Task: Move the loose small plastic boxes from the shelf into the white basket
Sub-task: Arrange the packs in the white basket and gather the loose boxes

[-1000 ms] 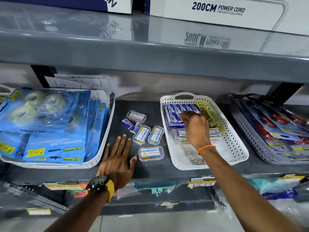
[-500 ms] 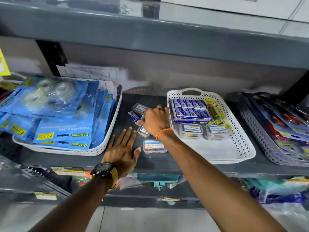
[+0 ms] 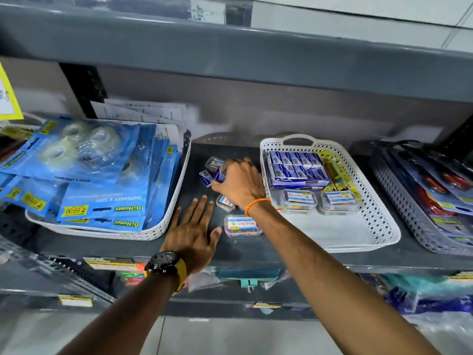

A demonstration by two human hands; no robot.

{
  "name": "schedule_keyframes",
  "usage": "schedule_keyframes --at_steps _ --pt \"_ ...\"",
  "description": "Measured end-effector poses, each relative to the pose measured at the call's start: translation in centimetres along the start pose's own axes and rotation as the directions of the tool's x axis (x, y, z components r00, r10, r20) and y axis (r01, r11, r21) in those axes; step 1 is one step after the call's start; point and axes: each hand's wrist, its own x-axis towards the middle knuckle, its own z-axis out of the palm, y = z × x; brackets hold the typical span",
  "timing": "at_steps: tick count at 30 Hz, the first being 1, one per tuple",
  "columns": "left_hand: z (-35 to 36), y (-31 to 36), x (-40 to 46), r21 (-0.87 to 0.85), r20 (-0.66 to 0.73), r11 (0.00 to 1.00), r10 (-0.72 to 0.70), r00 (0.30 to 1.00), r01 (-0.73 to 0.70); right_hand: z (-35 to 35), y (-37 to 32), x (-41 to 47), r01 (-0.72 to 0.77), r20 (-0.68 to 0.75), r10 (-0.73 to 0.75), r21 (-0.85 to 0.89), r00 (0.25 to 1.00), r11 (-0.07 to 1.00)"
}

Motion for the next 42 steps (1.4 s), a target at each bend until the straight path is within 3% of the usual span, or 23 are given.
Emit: schedule_keyframes --at_steps 3,6,9,13,18,24,30,32,35,37,42 --pt "0.1 -0.2 -0.1 -0.003 0.001 1.0 0.009 1.0 -0.009 -2.7 2.1 -0.7 0.015 -0.1 0.005 0.202 0.995 0.979" --pt "0.2 -0.2 -0.1 -0.012 -0.009 1.0 0.016 1.0 -0.016 -6.2 6.9 -1.2 -0.04 -0.234 0.086 0.195 0.968 0.98" --pt "0.2 -0.3 -0.1 -0.032 -0.023 0.999 0.021 1.0 -0.022 -8.6 12.8 -1.4 -0.157 -0.255 0.19 0.145 0.948 0.977" --pt "0.2 -0.3 -0.1 -0.021 -0.014 0.999 0.024 1.0 -0.024 -10.0 16.6 -1.4 -0.305 -0.121 0.32 0.127 0.94 0.944" --pt "0.1 -0.3 -0.2 -0.033 -0.015 0.999 0.024 1.0 -0.024 -9.3 18.3 -0.2 -0.358 0.142 0.34 0.122 0.93 0.926" --pt "0.0 -0.2 -0.2 -0.021 -0.009 1.0 0.02 1.0 -0.02 -9.4 19.2 0.4 -0.331 0.241 0.296 0.118 0.924 0.936" --pt "0.0 -0.1 -0.2 -0.019 -0.012 1.0 0.022 1.0 -0.023 -8.7 19.7 0.4 -0.382 0.234 0.334 0.202 0.913 0.902" --pt "0.0 -0.1 -0.2 -0.016 -0.014 1.0 0.023 1.0 -0.023 -8.9 19.1 0.1 -0.344 0.164 0.318 0.162 0.934 0.925" --pt "0.0 -0.2 -0.2 -0.01 -0.018 1.0 0.026 0.999 -0.027 -9.3 16.8 -0.5 -0.233 -0.129 0.234 0.021 0.964 0.972" --pt "0.1 -0.1 -0.2 -0.022 -0.038 0.999 0.024 0.999 -0.025 -8.5 13.6 -0.6 -0.122 -0.218 0.139 0.092 0.966 0.988" --pt "-0.1 0.1 -0.2 -0.013 -0.034 1.0 0.012 0.999 -0.013 -3.0 4.7 0.7 0.22 -0.039 -0.217 0.109 0.975 0.969"
